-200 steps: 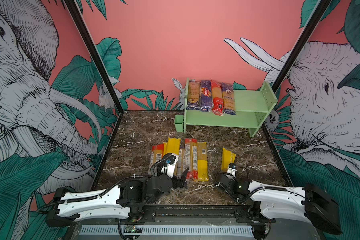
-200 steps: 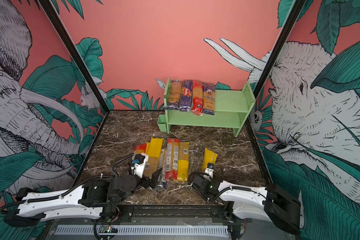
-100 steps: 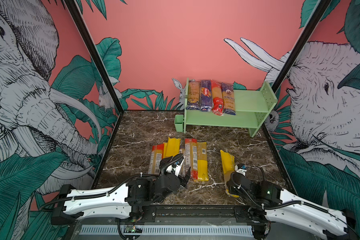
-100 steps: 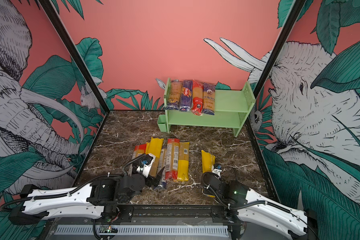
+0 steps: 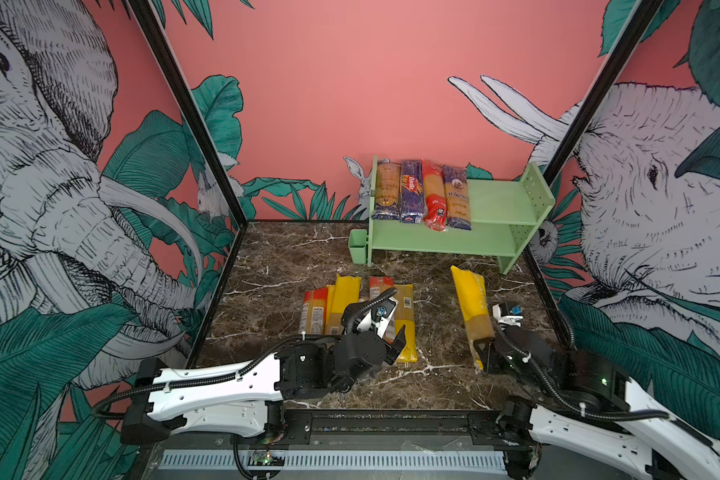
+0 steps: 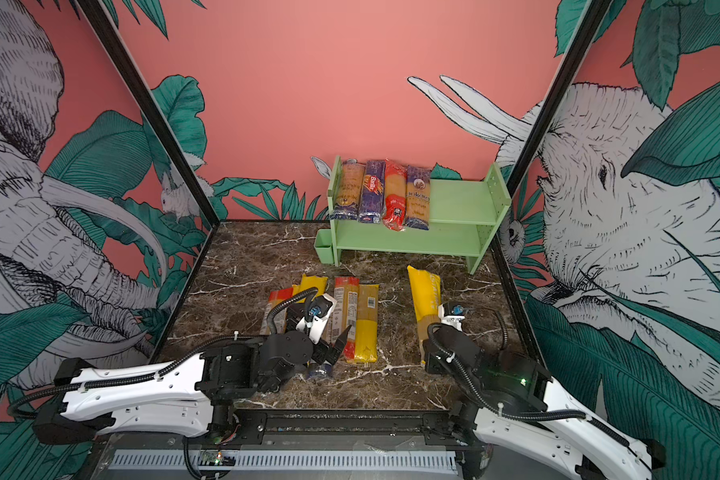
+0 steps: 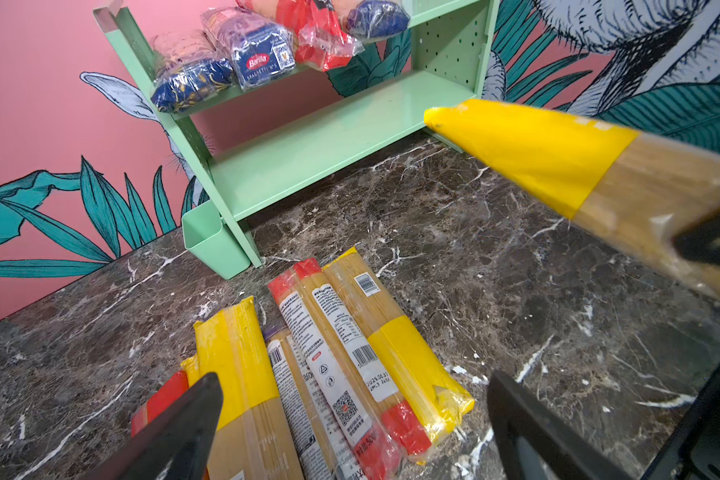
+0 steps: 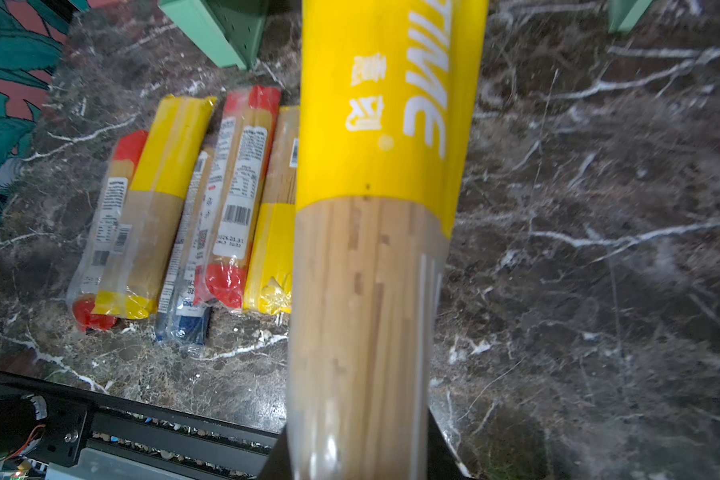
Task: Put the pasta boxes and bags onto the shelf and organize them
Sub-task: 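Lift the Pastatime bag upright and carry it toward the upper shelf, then lay the Pastatime bag on the upper shelf beside the Ankara bag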
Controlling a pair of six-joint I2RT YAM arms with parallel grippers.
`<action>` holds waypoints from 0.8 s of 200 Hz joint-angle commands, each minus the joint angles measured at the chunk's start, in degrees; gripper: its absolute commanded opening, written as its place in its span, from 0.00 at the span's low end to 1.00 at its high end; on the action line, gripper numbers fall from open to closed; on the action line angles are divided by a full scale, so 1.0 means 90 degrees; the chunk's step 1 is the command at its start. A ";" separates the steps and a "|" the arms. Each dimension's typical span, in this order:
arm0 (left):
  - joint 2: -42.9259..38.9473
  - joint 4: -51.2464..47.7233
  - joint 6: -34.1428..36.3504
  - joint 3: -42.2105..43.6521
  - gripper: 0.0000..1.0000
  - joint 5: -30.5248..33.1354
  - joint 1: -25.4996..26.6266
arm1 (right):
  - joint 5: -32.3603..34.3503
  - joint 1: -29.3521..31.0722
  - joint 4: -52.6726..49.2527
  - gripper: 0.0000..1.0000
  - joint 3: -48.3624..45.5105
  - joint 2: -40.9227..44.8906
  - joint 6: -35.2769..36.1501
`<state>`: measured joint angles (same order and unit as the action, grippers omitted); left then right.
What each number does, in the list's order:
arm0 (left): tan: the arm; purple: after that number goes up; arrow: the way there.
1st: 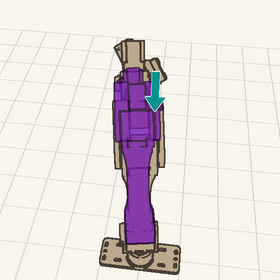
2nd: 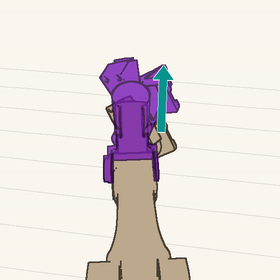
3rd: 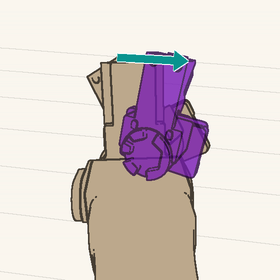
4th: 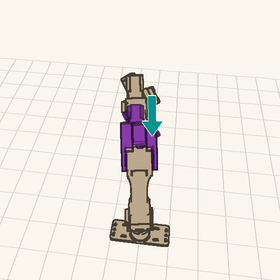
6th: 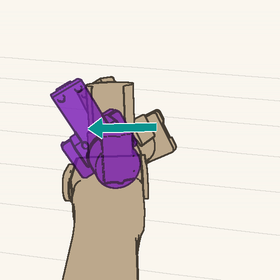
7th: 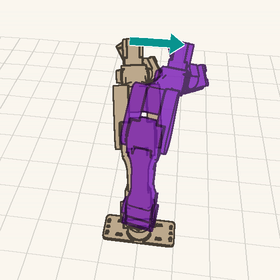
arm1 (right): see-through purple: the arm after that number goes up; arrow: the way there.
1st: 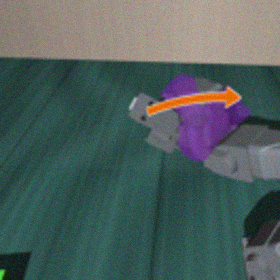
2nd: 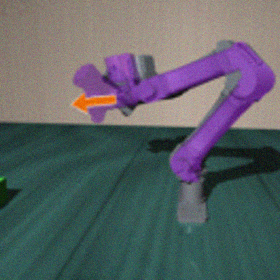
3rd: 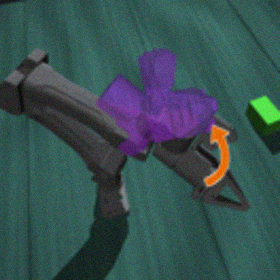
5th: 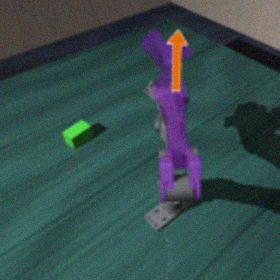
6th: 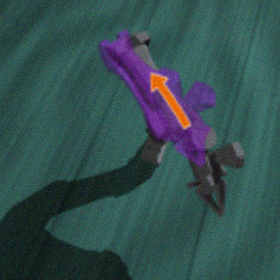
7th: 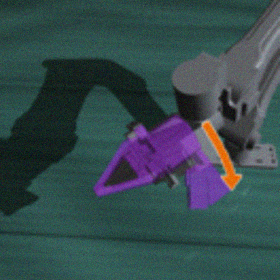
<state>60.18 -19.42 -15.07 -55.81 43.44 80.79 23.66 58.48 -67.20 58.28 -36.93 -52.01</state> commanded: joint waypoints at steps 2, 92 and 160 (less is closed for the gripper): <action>-0.0018 0.0154 0.0073 -0.0261 0.99 -0.0325 -0.0196 | 0.1077 -0.0105 0.0137 0.00 0.1140 -0.0242 0.0982; 0.0643 0.0604 0.0654 -0.0537 0.99 -0.1018 -0.0868 | -0.0032 -0.2666 0.1403 0.00 0.4335 -0.2985 0.3640; 0.0482 0.0703 0.0756 -0.0344 0.99 -0.1209 -0.1338 | -0.2106 -0.4776 0.2061 0.00 0.6647 -0.5419 0.4137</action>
<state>66.46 -14.55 -9.26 -58.76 33.19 69.43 11.22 19.90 -60.31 109.36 -81.38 -17.87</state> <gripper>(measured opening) 0.992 0.273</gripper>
